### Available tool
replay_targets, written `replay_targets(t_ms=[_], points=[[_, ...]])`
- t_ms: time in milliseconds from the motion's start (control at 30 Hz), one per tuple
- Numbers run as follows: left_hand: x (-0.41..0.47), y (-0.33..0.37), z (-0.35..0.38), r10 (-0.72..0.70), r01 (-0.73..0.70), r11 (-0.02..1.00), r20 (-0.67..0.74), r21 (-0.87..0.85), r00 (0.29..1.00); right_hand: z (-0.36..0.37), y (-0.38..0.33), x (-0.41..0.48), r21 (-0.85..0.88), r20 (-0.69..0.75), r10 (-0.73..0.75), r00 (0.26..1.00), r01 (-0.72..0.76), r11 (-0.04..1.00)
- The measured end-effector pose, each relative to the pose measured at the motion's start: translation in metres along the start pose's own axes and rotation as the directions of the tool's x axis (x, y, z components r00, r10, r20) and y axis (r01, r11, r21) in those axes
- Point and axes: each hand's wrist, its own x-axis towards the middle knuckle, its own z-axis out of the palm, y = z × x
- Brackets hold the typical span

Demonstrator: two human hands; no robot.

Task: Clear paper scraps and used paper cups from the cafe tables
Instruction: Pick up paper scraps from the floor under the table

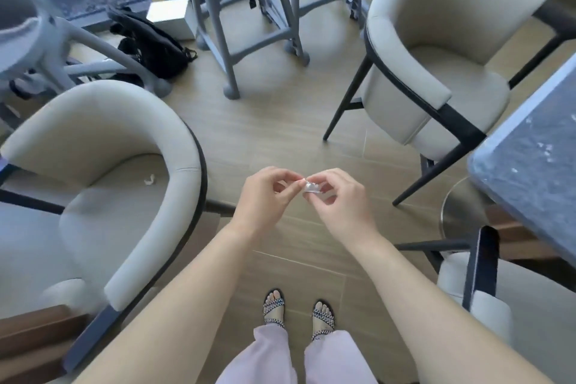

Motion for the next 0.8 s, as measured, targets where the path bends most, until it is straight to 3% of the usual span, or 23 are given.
replay_targets(t_ms=[233,433,800], points=[[-0.050,0.030,-0.054,-0.012,0.002,0.997,-0.126,-0.074,0.992,-0.011,-0.065,-0.007,0.025,0.221,-0.222,0.950,0.222,0.975],[-0.110,0.016,-0.114,-0.126,0.099,0.990,-0.329,-0.097,0.936,0.032,-0.114,-0.028,0.083,0.353,-0.378,0.856,0.374,0.924],[-0.213,-0.031,-0.214,-0.151,0.168,0.986,-0.457,-0.005,0.876,0.133,-0.204,-0.071,0.171,0.481,-0.539,0.691,0.529,0.831]])
